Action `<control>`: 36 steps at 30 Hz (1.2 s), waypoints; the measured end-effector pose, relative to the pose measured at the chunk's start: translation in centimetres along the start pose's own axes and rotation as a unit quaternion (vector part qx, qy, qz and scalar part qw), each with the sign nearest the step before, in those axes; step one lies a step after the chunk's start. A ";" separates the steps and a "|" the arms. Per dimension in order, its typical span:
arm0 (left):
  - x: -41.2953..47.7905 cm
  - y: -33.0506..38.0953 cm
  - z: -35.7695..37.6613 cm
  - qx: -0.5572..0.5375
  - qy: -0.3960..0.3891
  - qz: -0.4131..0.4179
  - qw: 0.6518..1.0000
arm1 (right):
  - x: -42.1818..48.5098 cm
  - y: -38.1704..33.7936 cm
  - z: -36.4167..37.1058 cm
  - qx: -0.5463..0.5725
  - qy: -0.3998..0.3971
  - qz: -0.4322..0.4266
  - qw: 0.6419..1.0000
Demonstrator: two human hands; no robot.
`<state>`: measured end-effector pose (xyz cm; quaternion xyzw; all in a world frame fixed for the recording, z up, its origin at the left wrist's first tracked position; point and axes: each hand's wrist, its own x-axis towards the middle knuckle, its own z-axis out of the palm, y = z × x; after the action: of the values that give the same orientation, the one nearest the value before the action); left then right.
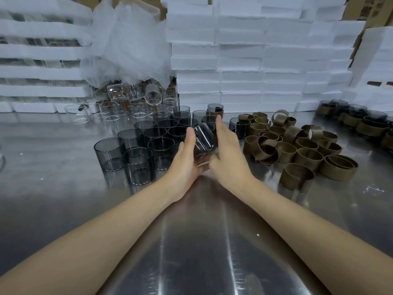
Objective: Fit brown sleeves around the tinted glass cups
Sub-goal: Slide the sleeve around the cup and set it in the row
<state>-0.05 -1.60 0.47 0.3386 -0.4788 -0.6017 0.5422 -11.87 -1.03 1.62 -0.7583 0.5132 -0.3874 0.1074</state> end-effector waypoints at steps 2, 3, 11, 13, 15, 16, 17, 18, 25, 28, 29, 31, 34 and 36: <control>0.1 -0.3 0.1 0.020 0.026 0.010 0.999 | -0.5 -1.2 0.2 -0.071 -0.003 -0.067 0.995; 0.0 -0.4 0.1 0.072 0.031 0.014 0.997 | -0.8 -1.7 0.5 -0.112 -0.008 -0.099 0.989; -0.8 -0.3 0.5 0.245 0.035 0.049 0.968 | -0.5 -1.5 0.5 -0.064 -0.004 -0.069 0.996; -0.6 -0.6 0.2 0.242 0.037 0.045 0.969 | 0.3 -1.0 0.0 0.030 -0.056 0.004 0.998; -0.6 -0.7 0.3 0.240 0.047 0.051 0.968 | 1.0 -0.3 -0.7 0.074 -0.097 0.047 0.991; -0.5 -0.8 0.2 0.239 0.056 0.056 0.968 | 1.2 0.1 -0.9 0.093 -0.103 0.053 0.989; -0.5 -0.7 0.2 0.223 0.056 0.057 0.972 | 1.3 0.5 -1.0 0.115 -0.100 0.055 0.987; -0.4 -0.7 0.1 0.196 0.045 0.049 0.978 | 1.3 0.7 -1.0 0.134 -0.089 0.055 0.985; -0.3 -1.3 0.1 0.259 0.038 0.050 0.964 | 0.6 0.8 0.9 0.112 0.028 -0.015 0.993; -0.6 -1.2 0.2 0.296 0.013 0.062 0.953 | 0.3 0.6 0.7 0.109 0.026 -0.038 0.993; -0.5 -1.1 0.1 0.280 0.016 0.066 0.958 | 0.3 0.5 0.6 0.117 0.016 -0.035 0.992; -0.5 -1.0 0.0 0.240 0.017 0.082 0.967 | 0.6 0.4 0.3 0.145 -0.006 -0.009 0.989; -0.8 -0.8 0.2 0.208 -0.019 0.101 0.973 | 1.1 0.8 -0.4 0.190 -0.041 0.043 0.980; -1.2 -0.4 0.5 0.194 -0.052 0.100 0.974 | 1.3 1.0 -0.9 0.243 -0.085 0.045 0.965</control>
<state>-0.42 -0.29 0.13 0.3561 -0.6453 -0.4566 0.4983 -13.01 -2.40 2.25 -0.7155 0.4260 -0.4298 0.3489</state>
